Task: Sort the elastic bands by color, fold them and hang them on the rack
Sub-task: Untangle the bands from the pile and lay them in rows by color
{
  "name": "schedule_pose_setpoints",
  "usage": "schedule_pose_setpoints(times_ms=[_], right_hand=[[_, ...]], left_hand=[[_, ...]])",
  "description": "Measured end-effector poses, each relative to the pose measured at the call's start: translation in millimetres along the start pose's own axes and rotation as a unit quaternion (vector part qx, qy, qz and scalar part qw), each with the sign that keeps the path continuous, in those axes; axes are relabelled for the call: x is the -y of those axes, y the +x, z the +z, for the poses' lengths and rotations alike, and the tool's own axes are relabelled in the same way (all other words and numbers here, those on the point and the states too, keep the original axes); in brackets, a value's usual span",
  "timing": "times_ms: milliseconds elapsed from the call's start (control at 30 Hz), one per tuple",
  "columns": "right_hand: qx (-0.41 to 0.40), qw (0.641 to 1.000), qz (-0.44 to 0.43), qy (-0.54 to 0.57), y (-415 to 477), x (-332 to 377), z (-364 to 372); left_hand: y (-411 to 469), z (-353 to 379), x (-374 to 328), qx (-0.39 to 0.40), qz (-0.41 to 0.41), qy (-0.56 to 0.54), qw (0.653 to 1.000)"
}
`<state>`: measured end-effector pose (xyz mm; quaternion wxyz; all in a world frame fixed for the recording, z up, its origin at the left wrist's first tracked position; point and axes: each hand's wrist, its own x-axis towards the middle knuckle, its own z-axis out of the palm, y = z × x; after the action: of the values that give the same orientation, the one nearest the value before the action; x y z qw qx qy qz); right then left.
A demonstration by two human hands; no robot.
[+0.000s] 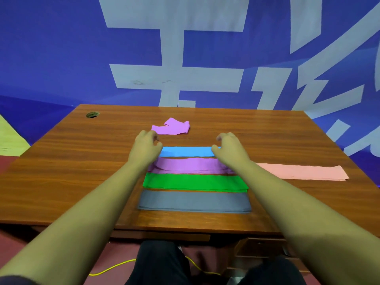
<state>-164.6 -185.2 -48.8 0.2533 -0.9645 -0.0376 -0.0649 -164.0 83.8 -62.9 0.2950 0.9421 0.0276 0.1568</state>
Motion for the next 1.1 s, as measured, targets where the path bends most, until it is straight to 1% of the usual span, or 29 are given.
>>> schedule_pose_setpoints(times_ms=[167, 267, 400, 500, 567, 633, 700, 767, 833, 900, 1100], right_hand=[[0.034, 0.999, -0.033, -0.026, 57.9, 20.0, 31.7], [0.053, 0.997, -0.041, -0.034, 92.4, 26.6, 58.1], [0.055, 0.998, -0.015, -0.011, 133.4, 34.7, 92.1], [0.045, 0.999, 0.023, 0.009, 155.2, 35.8, 115.3], [0.034, 0.998, 0.045, 0.015, 163.0, 33.3, 125.7], [0.022, 0.996, 0.074, 0.045, 166.5, 30.5, 128.2], [0.013, 0.99, 0.104, 0.093, 167.3, 28.7, 123.4], [0.007, 0.982, 0.122, 0.141, 164.2, 29.6, 112.8], [-0.003, 0.972, 0.133, 0.195, 157.2, 33.5, 97.4], [-0.019, 0.962, 0.129, 0.241, 147.8, 38.5, 77.0], [-0.034, 0.939, 0.064, 0.337, 107.6, 60.4, -10.4]], left_hand=[[54.3, 19.7, 14.9, 0.026, -0.03, 0.013, 0.999], [83.0, 36.0, 34.6, 0.027, -0.089, 0.004, 0.996], [116.5, 60.7, 62.3, -0.001, -0.166, 0.045, 0.985], [128.9, 77.4, 70.2, -0.003, -0.175, 0.096, 0.98], [131.3, 83.5, 71.5, -0.011, -0.169, 0.097, 0.981], [131.6, 83.7, 72.0, -0.027, -0.145, 0.054, 0.988], [130.3, 78.5, 68.1, -0.047, -0.118, -0.038, 0.991], [127.2, 67.0, 53.1, -0.06, -0.106, -0.136, 0.983], [126.1, 51.4, 33.2, -0.076, -0.083, -0.192, 0.975], [125.7, 31.7, 11.5, -0.084, -0.051, -0.223, 0.97], [109.6, -41.6, -70.9, -0.111, 0.059, -0.267, 0.955]])
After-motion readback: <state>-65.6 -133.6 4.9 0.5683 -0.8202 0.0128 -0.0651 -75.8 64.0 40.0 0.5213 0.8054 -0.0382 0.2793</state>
